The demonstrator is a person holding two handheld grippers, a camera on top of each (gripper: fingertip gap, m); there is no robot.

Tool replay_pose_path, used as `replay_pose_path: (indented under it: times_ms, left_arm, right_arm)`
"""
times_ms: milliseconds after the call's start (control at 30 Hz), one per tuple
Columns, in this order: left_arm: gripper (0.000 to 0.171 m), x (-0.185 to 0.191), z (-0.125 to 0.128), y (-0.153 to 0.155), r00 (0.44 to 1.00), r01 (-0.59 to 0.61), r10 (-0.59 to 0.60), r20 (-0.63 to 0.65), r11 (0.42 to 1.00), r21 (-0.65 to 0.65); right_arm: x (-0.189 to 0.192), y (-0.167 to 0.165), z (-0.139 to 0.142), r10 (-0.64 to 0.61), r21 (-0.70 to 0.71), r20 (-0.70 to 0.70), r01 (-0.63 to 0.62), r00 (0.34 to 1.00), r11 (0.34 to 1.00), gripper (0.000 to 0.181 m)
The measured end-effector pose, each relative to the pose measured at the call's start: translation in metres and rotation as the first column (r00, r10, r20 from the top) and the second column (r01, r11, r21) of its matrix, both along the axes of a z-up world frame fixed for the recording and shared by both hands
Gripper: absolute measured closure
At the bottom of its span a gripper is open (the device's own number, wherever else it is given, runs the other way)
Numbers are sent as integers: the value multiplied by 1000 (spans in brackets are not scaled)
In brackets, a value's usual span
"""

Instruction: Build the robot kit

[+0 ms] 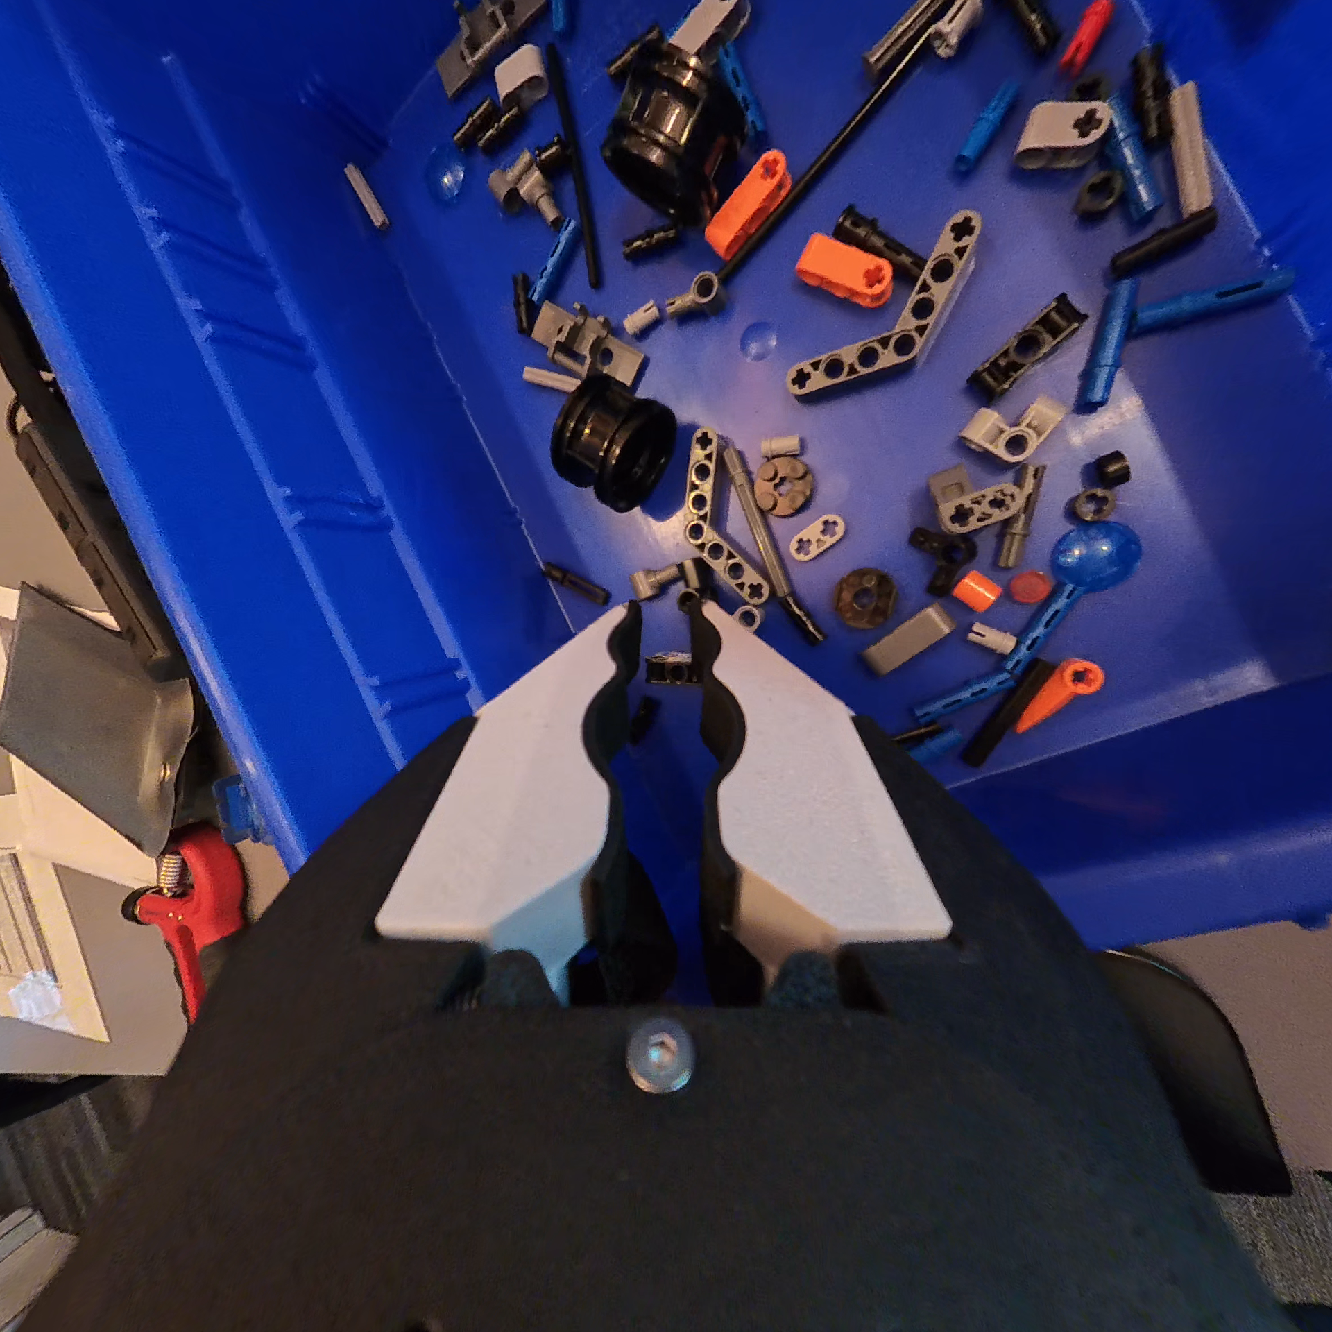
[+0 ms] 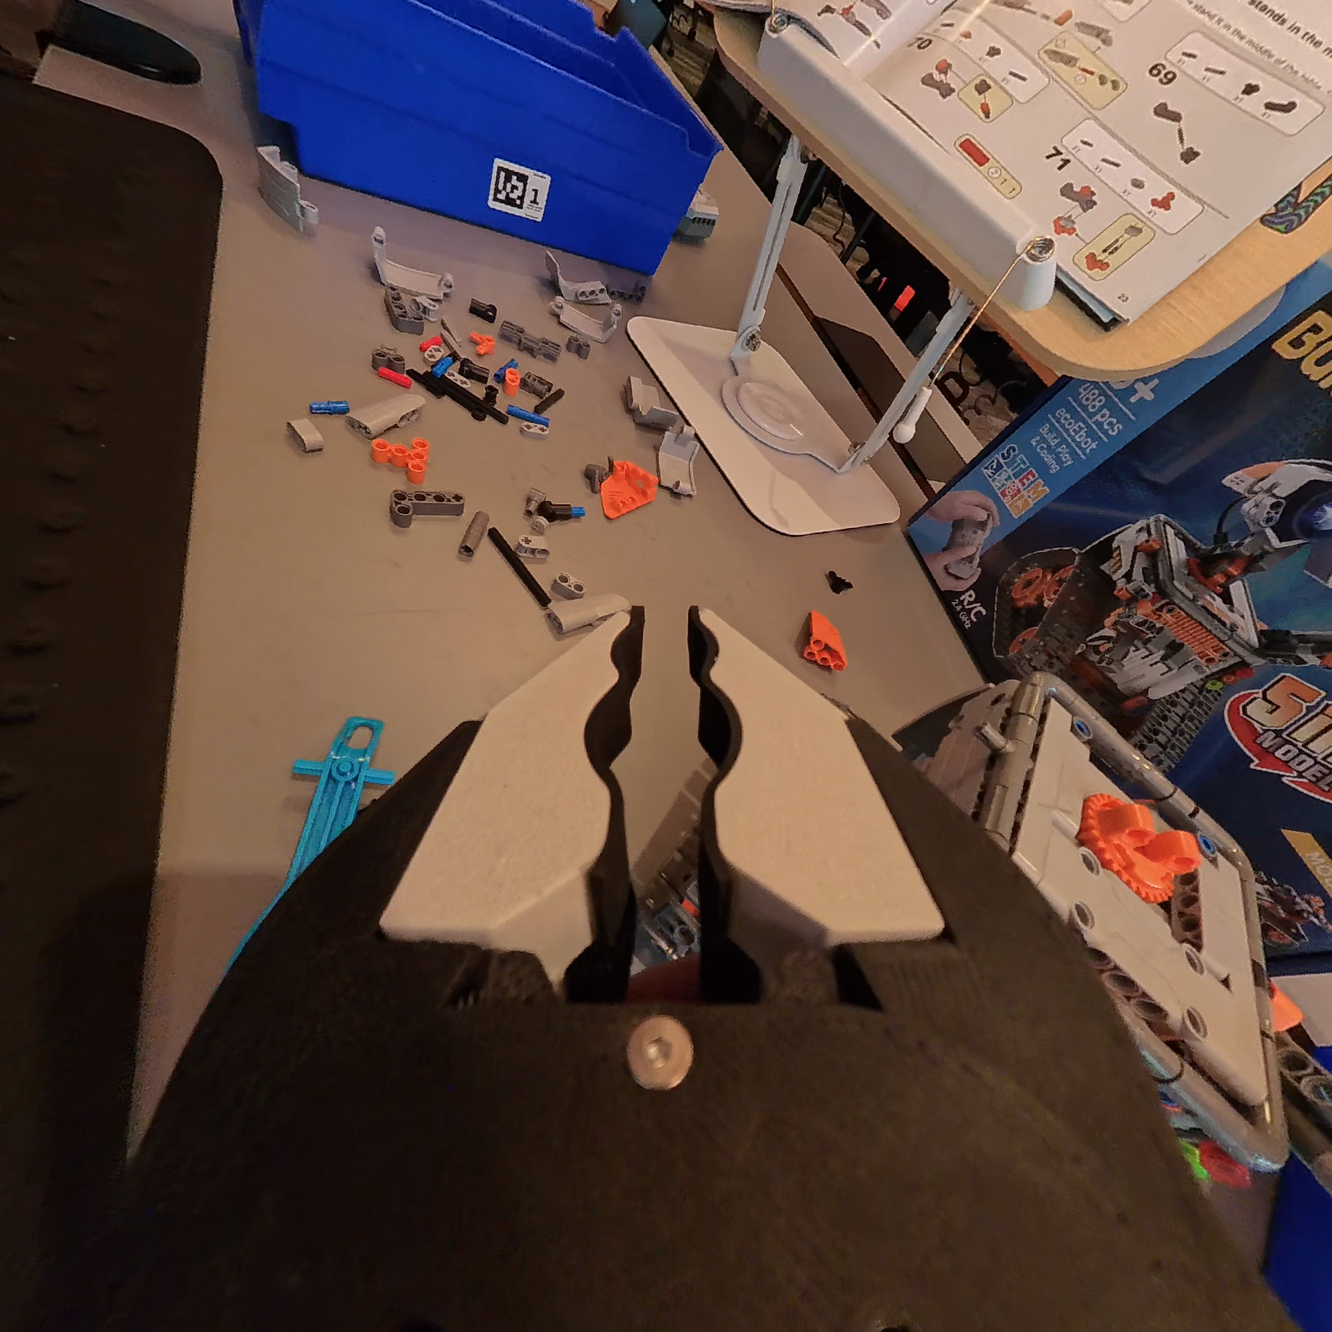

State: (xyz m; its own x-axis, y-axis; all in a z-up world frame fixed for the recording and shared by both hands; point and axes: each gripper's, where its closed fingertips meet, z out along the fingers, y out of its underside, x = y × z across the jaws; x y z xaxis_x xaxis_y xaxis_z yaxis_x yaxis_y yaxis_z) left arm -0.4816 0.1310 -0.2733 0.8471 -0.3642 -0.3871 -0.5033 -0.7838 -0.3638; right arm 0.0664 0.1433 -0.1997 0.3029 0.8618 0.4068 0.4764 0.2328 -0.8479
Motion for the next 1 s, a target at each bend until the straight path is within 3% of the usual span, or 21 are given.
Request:
replay_pose_path:
  times_ms: [233,500,700,1000]
  left_arm:
    - [158,13,5,-1,997,32,-34,68,999,29]
    - [156,14,-3,1,999,23,-23,45,1000,5]
    - [171,23,-10,6,998,45,-44,54,999,-8]
    - [171,37,-7,4,993,77,-78,89,997,21]
  right_arm:
    - [0,-3,2,9,3,-7,-9,1000,1000,171]
    - [0,-4,2,15,1,-7,-15,1000,1000,171]
    - [0,-6,3,21,5,-11,-21,1000,1000,171]
    - [0,-10,6,30,19,-11,-30,999,999,171]
